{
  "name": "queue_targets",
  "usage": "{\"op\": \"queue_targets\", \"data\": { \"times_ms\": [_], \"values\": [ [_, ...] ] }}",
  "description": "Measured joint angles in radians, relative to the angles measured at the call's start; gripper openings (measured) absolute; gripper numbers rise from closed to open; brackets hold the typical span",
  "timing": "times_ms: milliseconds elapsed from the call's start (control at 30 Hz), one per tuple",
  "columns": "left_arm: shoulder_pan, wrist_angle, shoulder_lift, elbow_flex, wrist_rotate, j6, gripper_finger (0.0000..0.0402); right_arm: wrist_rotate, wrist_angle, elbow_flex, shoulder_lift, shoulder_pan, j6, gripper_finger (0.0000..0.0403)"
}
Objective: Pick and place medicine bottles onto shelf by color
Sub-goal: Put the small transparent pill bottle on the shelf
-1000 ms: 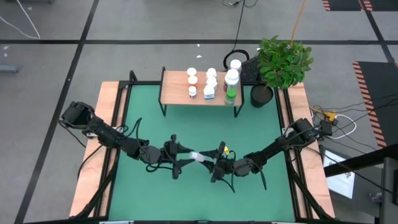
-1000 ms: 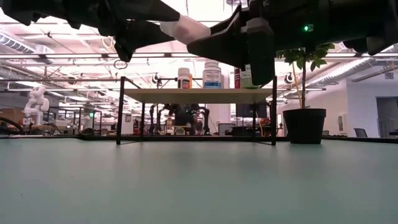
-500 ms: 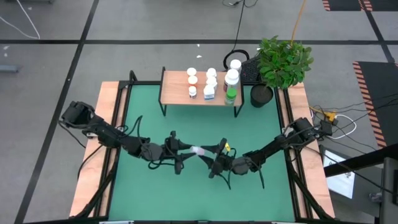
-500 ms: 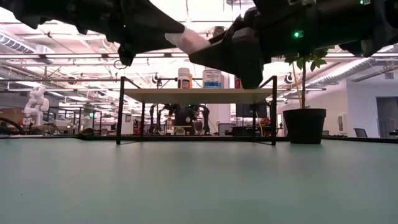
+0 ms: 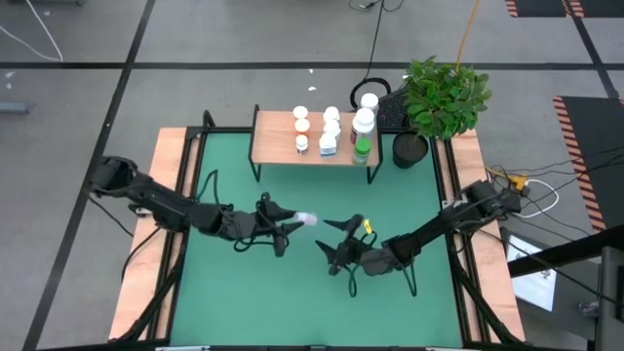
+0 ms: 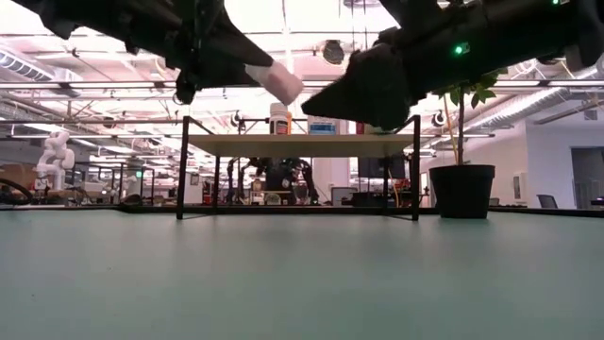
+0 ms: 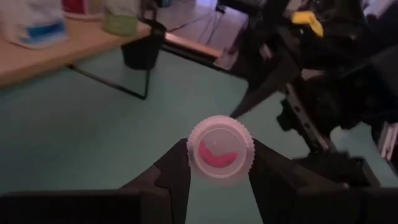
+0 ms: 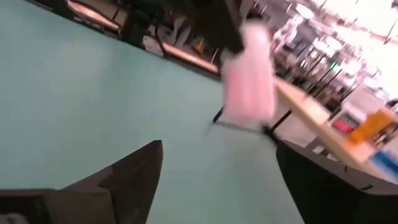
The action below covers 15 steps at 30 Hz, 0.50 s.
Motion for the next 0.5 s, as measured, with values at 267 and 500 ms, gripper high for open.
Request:
{"op": "queue_targets", "data": {
  "times_ms": [267, 500],
  "values": [
    [0.087, -0.260, -0.131, 0.047, 0.003, -0.026, 0.0137, -0.262, -0.355, 0.000, -0.127, -0.056, 0.329, 0.0338],
    [0.200, -0.791, -0.101, 0.362, 0.025, -0.015, 0.0138, -0.444, -0.408, -0.014, -0.142, -0.121, 0.422, 0.0337]
  ]
}}
